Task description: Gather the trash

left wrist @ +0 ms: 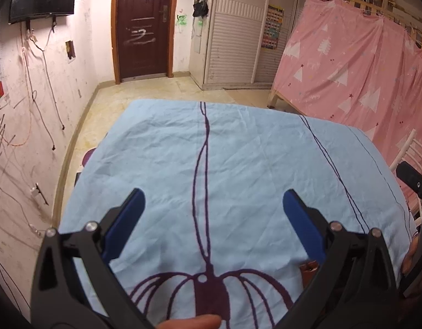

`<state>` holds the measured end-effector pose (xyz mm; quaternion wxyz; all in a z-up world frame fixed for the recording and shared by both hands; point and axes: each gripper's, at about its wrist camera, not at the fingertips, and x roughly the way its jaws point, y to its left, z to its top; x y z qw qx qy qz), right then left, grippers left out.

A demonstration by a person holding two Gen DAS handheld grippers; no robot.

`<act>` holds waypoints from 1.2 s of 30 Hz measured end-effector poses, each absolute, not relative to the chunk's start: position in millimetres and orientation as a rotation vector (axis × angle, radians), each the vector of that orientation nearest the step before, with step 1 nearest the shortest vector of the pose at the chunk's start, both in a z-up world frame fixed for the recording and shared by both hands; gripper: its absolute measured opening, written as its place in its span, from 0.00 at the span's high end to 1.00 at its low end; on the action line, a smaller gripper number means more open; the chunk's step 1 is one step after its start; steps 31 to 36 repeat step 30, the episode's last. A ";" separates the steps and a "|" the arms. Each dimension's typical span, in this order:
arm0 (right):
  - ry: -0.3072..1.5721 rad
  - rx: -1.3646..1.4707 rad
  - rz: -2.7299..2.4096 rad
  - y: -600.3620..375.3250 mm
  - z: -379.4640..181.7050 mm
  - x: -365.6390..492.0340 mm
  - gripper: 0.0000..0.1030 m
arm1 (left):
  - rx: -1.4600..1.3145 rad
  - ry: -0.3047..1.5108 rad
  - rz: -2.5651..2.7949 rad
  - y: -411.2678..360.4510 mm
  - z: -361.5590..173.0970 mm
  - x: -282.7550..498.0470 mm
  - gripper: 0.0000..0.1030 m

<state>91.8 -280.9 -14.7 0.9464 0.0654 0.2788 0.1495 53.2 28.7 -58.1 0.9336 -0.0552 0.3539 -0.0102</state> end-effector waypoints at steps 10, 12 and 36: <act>0.569 0.133 0.304 -281.3 -14.8 91.8 0.09 | -0.114 0.724 -0.020 29.3 -57.8 53.2 0.06; 0.568 0.133 0.303 -281.4 -14.6 91.6 0.09 | -0.115 0.725 -0.020 29.3 -58.3 53.2 0.06; 0.570 0.131 0.302 -280.6 -14.4 92.3 0.09 | -0.115 0.724 -0.014 29.5 -60.1 52.1 0.06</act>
